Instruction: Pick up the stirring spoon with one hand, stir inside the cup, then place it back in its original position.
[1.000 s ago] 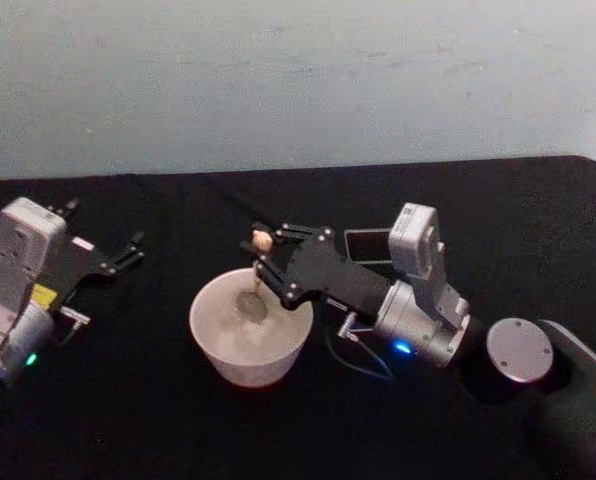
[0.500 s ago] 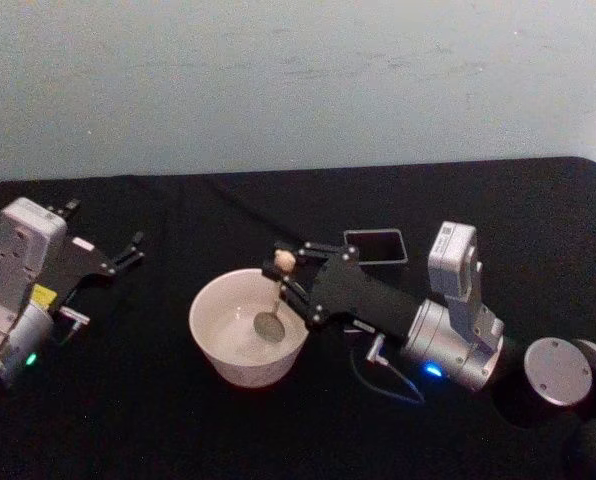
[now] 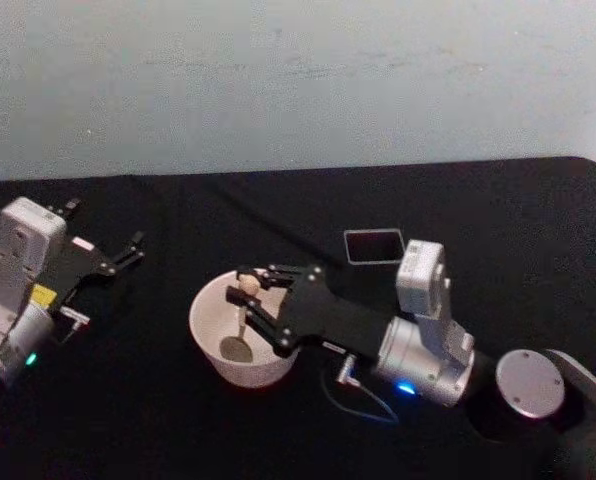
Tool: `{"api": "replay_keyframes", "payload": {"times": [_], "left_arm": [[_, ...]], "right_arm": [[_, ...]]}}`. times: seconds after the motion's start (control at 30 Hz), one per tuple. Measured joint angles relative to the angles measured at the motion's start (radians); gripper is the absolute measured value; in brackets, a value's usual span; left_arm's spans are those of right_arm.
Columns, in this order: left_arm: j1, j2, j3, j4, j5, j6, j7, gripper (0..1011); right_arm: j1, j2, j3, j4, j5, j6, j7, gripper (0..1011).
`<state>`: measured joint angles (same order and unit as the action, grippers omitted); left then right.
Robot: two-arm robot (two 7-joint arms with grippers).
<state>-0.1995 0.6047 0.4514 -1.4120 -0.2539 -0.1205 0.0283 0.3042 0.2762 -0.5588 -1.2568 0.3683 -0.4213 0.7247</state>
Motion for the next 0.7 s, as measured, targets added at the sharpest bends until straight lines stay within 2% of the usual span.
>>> {"api": "replay_keyframes", "payload": {"times": [0.3,0.7], "left_arm": [[0.0,0.0,0.0,0.0,0.0,0.0,0.0,1001],[0.0,0.0,0.0,0.0,0.0,0.0,0.0,1001]], "right_arm": [[0.057,-0.054,0.003,0.091,-0.039,-0.02,-0.056,214],[0.075,-0.063,0.025,0.126,-0.059,-0.029,-0.076,214]]}}
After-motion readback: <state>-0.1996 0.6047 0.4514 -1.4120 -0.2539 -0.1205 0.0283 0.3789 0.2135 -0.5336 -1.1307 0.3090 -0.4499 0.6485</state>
